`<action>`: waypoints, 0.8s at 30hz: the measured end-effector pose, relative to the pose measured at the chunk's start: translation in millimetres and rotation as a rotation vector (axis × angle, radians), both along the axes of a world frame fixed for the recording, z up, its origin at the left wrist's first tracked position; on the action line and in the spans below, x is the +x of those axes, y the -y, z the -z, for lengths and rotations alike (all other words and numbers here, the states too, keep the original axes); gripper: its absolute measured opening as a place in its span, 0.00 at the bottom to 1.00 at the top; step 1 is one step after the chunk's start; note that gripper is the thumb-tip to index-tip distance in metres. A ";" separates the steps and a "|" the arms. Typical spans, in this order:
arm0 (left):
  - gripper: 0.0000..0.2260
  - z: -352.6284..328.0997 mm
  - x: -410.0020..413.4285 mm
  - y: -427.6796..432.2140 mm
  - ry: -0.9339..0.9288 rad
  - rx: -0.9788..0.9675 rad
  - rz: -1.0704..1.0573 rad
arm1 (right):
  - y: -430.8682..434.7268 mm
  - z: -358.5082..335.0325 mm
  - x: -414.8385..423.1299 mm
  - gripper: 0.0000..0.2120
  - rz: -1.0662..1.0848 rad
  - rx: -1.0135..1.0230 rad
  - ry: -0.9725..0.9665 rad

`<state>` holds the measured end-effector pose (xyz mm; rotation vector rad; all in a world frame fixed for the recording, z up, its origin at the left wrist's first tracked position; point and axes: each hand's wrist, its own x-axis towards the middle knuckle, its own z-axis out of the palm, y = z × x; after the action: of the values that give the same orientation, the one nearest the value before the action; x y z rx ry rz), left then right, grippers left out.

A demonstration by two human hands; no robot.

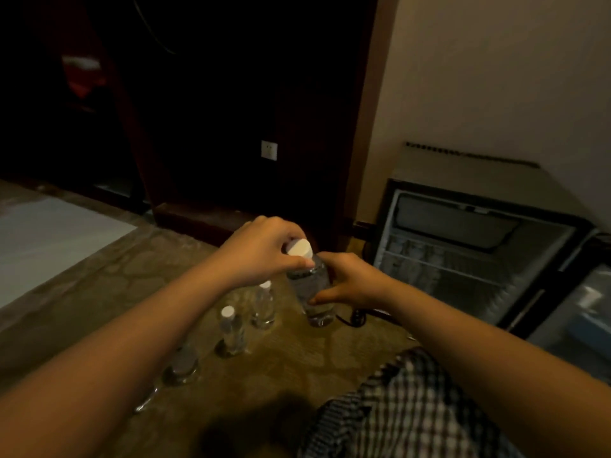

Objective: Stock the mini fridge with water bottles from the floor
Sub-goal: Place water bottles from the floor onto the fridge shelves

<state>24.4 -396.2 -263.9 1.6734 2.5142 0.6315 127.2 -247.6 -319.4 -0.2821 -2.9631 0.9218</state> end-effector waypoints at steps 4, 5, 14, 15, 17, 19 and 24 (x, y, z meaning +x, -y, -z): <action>0.13 -7.8 23.9 -41.6 -0.001 -0.025 0.072 | -32.6 -3.5 30.6 0.26 0.077 0.004 0.005; 0.13 -9.5 29.8 -53.3 0.004 -0.024 0.086 | -41.1 -6.2 39.5 0.25 0.096 0.009 0.007; 0.12 -23.7 68.5 -148.0 0.150 0.148 0.155 | -117.9 -30.5 96.2 0.25 0.315 -0.007 -0.090; 0.12 -21.3 74.0 -160.5 0.169 0.171 0.157 | -126.7 -30.8 102.8 0.25 0.344 -0.024 -0.104; 0.12 -13.8 87.1 -183.2 0.154 0.192 0.138 | -143.2 -28.3 113.8 0.23 0.398 -0.048 -0.138; 0.14 -3.5 101.0 -206.0 0.126 0.199 0.111 | -160.0 -22.8 124.3 0.22 0.453 -0.062 -0.167; 0.19 28.4 115.6 -258.2 0.284 0.135 0.086 | -199.3 2.5 140.1 0.23 0.569 -0.078 -0.162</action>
<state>140.1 -138.1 -292.3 1.5904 2.2354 0.9725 267.3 -48.3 -321.9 -0.9383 -2.4791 0.9182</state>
